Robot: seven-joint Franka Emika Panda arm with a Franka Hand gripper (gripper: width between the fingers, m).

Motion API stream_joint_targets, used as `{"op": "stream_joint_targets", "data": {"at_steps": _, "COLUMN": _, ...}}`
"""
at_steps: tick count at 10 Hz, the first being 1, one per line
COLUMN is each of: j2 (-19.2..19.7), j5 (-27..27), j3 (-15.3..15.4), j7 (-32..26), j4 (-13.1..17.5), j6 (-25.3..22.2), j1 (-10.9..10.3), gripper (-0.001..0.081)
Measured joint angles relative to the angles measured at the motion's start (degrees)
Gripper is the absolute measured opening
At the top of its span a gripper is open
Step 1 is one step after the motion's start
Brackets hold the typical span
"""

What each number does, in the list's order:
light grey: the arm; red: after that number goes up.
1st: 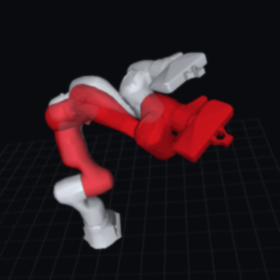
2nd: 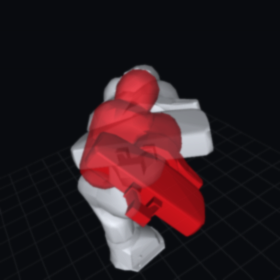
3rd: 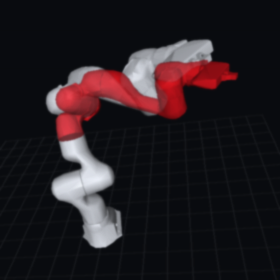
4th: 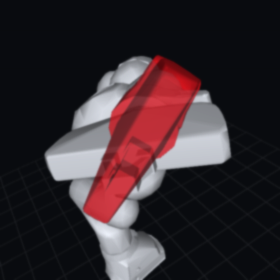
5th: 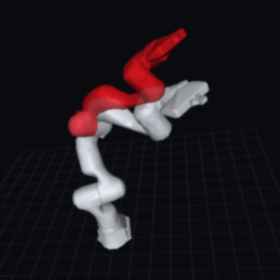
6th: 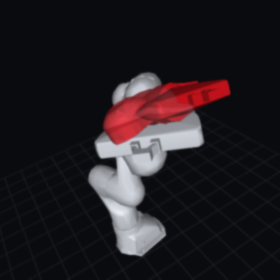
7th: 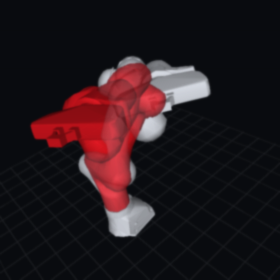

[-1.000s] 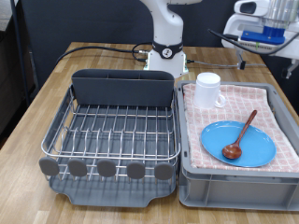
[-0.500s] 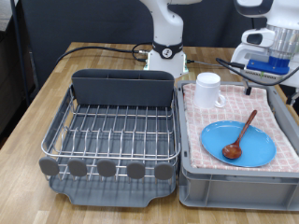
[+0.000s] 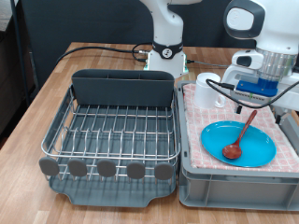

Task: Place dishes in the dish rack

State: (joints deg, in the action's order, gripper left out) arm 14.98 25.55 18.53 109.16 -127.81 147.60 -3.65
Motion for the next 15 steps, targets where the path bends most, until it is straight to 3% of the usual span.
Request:
{"op": "stream_joint_targets", "data": {"at_steps": 11, "j2": 3.30, "j5": 12.11, "j3": -4.38, "j7": 13.03, "j4": -3.27, "j6": 7.84, "j1": -2.01, "gripper": 0.0802}}
{"op": "stream_joint_targets", "data": {"at_steps": 12, "j2": 3.39, "j5": 12.14, "j3": -4.40, "j7": 13.14, "j4": -3.32, "j6": 7.84, "j1": -2.01, "gripper": 0.0699}}
{"op": "stream_joint_targets", "data": {"at_steps": 13, "j2": 3.45, "j5": 12.14, "j3": -4.40, "j7": 13.23, "j4": -3.37, "j6": 7.84, "j1": -2.01, "gripper": 0.0699}}
{"op": "stream_joint_targets", "data": {"at_steps": 15, "j2": 3.64, "j5": 12.32, "j3": -4.43, "j7": 13.81, "j4": -3.44, "j6": 7.86, "j1": -2.01, "gripper": 0.0384}}
